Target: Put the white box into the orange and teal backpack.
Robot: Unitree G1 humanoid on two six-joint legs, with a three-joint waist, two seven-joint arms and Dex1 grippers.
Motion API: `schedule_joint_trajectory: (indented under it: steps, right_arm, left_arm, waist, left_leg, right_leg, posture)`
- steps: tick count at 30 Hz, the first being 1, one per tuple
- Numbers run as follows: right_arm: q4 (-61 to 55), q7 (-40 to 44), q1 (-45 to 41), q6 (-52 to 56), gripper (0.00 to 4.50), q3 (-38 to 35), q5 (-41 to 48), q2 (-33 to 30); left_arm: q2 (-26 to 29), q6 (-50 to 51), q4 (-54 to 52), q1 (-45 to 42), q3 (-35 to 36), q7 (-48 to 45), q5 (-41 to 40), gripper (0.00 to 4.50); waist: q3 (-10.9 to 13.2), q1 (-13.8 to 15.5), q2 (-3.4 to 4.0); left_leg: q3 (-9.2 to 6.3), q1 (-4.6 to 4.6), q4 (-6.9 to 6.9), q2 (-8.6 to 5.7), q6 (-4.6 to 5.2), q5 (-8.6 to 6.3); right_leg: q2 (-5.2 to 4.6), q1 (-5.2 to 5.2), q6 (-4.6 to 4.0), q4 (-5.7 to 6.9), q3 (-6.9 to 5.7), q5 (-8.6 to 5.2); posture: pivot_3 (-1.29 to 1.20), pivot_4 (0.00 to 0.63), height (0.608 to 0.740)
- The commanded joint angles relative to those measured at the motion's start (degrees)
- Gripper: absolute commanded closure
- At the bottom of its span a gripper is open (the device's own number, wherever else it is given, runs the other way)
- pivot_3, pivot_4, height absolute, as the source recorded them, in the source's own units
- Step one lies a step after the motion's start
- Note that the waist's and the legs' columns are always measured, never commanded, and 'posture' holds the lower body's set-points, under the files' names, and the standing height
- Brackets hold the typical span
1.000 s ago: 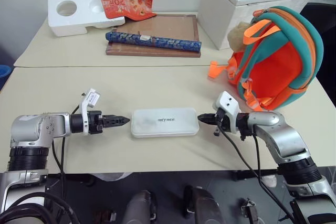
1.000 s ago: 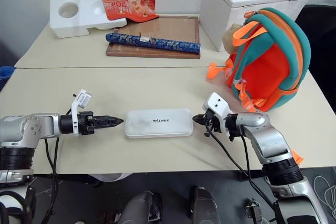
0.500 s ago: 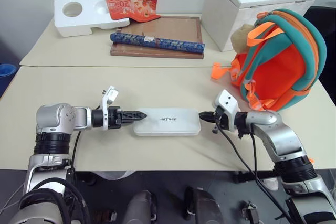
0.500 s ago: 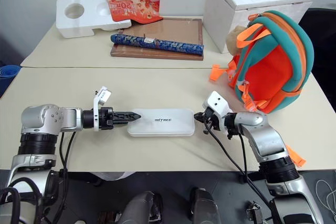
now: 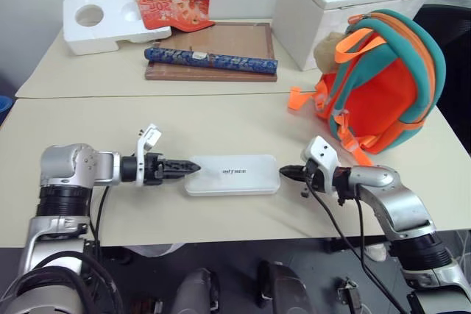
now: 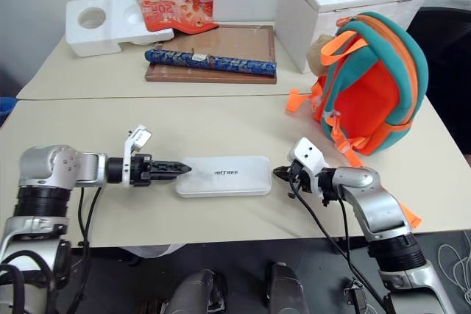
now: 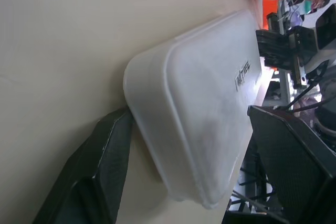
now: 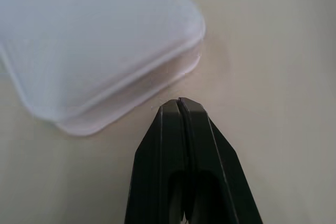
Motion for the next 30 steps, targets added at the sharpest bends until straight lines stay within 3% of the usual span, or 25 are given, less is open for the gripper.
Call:
schedule_joint_trajectory:
  steps: [1, 7, 19, 23, 26, 30]
  right_arm:
    - [-2.5, 1.2, 0.3, -0.9, 4.50, -1.5, 1.0, -1.6]
    - [-2.5, 2.2, 0.2, -1.0, 4.50, -0.8, 1.7, -1.5]
    - [-4.5, 1.3, -0.3, 0.3, 4.50, 2.8, 1.4, 2.0]
    - [-4.9, 1.5, 0.3, 0.8, 4.50, 2.4, 1.7, 1.5]
    - [-5.2, 1.5, 1.3, 0.8, 4.50, 2.2, 1.5, 1.0]
    - [-5.7, 1.1, 1.9, 1.1, 4.50, 1.8, 1.5, 1.1]
  left_arm:
    - [4.7, -0.1, -2.0, 2.2, -3.9, -2.7, 0.2, 0.85]
    - [5.1, -0.5, -2.7, 1.9, -6.4, -3.8, -0.3, 0.85]
    - [-11.3, -0.4, 0.0, -2.8, -3.5, 4.3, -0.1, 0.85]
    - [-11.8, 3.1, 1.2, -4.5, 0.2, 4.9, -1.5, 0.85]
    - [-10.1, 3.7, 1.9, -4.7, 1.1, 4.1, -1.8, 1.37]
    - [-7.2, 3.6, 1.2, -4.1, 0.2, 2.1, -2.6, 2.48]
  waist:
    - [0.0, -0.5, 0.00]
    - [0.0, -0.2, 0.00]
    - [0.0, 2.5, -0.07]
    - [0.0, 2.5, -0.08]
    - [0.0, 2.1, -0.08]
    - [0.0, 1.2, -0.12]
  left_leg:
    - [0.01, 0.04, -0.04, 0.03, -0.04, -0.01]
    - [0.02, 0.13, -0.06, 0.13, -0.15, -0.05]
    - [-0.02, 0.11, 0.12, -0.23, 0.19, -0.08]
    - [-0.02, 0.06, 0.16, -0.23, 0.25, -0.11]
    - [0.00, 0.05, 0.15, -0.13, 0.18, -0.14]
    - [-0.01, 0.02, 0.14, -0.06, 0.14, -0.14]
  right_leg:
    - [0.00, 0.00, -0.04, 0.00, 0.01, -0.03]
    - [0.06, -0.07, -0.22, -0.03, 0.06, -0.19]
    - [-0.12, 0.05, 0.03, 0.00, 0.11, -0.05]
    - [-0.14, 0.05, 0.06, -0.05, 0.10, -0.03]
    - [-0.08, 0.02, 0.06, -0.04, 0.09, -0.03]
    - [-0.04, -0.01, 0.04, -0.05, 0.06, -0.04]
  posture:
    - [0.00, 0.150, 0.740]
    - [0.00, 0.150, 0.740]
    - [0.00, 0.150, 0.740]
    - [0.00, 0.150, 0.740]
    - [0.00, 0.150, 0.740]
    - [0.00, 0.150, 0.740]
